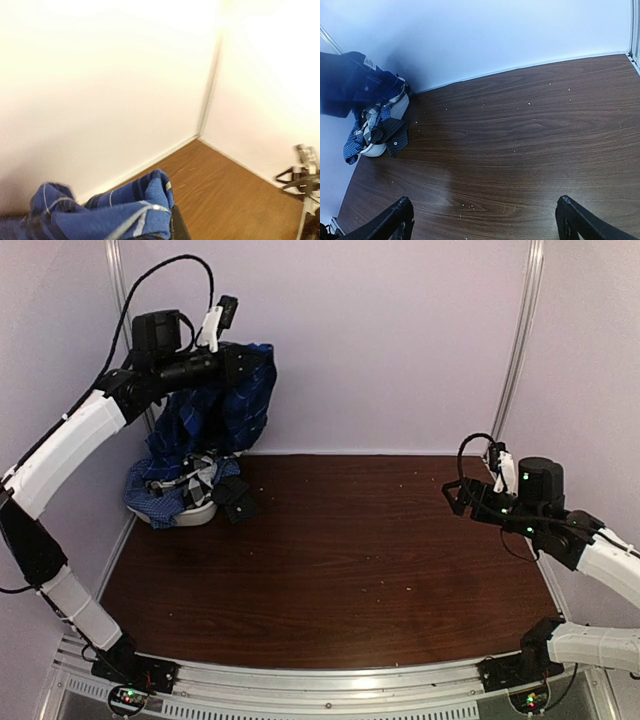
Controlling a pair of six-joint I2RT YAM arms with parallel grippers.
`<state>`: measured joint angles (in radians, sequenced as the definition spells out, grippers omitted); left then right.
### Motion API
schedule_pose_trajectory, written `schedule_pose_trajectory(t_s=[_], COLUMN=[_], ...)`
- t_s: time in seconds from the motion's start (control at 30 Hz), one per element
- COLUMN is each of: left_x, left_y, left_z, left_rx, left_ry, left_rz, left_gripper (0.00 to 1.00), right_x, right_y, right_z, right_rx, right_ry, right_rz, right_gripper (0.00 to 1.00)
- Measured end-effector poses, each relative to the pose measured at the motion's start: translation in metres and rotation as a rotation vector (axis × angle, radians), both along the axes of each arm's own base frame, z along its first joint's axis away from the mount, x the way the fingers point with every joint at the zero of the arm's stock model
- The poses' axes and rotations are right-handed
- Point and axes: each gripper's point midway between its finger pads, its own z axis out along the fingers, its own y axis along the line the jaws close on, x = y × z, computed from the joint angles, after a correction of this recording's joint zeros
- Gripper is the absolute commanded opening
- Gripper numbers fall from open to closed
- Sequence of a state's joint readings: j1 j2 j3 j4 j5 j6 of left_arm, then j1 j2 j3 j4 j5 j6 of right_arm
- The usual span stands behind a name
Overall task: Fold and stack the long sleeve shirts
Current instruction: Place the crumpled shirt at the center of the board.
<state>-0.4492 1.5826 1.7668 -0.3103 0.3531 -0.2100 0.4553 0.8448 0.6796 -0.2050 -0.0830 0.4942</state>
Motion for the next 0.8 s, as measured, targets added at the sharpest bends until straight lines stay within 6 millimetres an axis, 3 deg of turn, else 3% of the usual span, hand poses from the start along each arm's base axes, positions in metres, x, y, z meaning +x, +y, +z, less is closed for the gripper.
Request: schedule_pose_trajectory(t_s=[0.07, 0.13, 0.17, 0.23, 0.27, 0.33, 0.43, 0.5, 0.6, 0.7, 0.8], left_x=[-0.053, -0.104, -0.124, -0.14, -0.141, -0.132, -0.105, -0.093, -0.092, -0.099, -0.112], left_y=[-0.063, -0.116, -0.138, -0.17, -0.187, -0.219, -0.258, -0.268, -0.262, -0.247, -0.222], left_z=[0.042, 0.067, 0.071, 0.063, 0.051, 0.01, -0.084, -0.148, -0.206, -0.219, -0.211], left_rx=[-0.059, -0.11, -0.128, -0.134, -0.128, -0.095, -0.003, 0.076, 0.173, 0.222, 0.258], left_ry=[-0.08, -0.127, -0.134, -0.123, -0.103, -0.027, 0.142, 0.253, 0.365, 0.368, 0.328], left_rz=[-0.19, -0.374, -0.45, -0.534, -0.565, -0.594, -0.597, -0.582, -0.561, -0.553, -0.529], left_gripper=[0.0, 0.0, 0.0, 0.07, 0.14, 0.41, 0.82, 0.97, 0.98, 0.98, 0.98], right_x=[0.0, 0.0, 0.001, 0.003, 0.004, 0.005, 0.001, -0.004, -0.011, -0.013, -0.012], right_y=[-0.002, -0.006, -0.008, -0.016, -0.022, -0.035, -0.052, -0.061, -0.064, -0.055, -0.039], right_z=[-0.001, 0.002, 0.006, 0.016, 0.023, 0.036, 0.042, 0.039, 0.038, 0.031, 0.014], right_rx=[-0.008, -0.018, -0.023, -0.038, -0.046, -0.064, -0.094, -0.114, -0.119, -0.12, -0.124], right_ry=[0.006, 0.011, 0.008, 0.0, -0.007, -0.018, -0.017, -0.004, -0.006, 0.007, 0.046], right_rz=[-0.012, -0.028, -0.041, -0.084, -0.115, -0.185, -0.266, -0.293, -0.289, -0.235, -0.147], right_gripper=[1.0, 1.0, 1.0, 1.0, 1.0, 1.0, 1.0, 1.0, 1.0, 1.0, 1.0])
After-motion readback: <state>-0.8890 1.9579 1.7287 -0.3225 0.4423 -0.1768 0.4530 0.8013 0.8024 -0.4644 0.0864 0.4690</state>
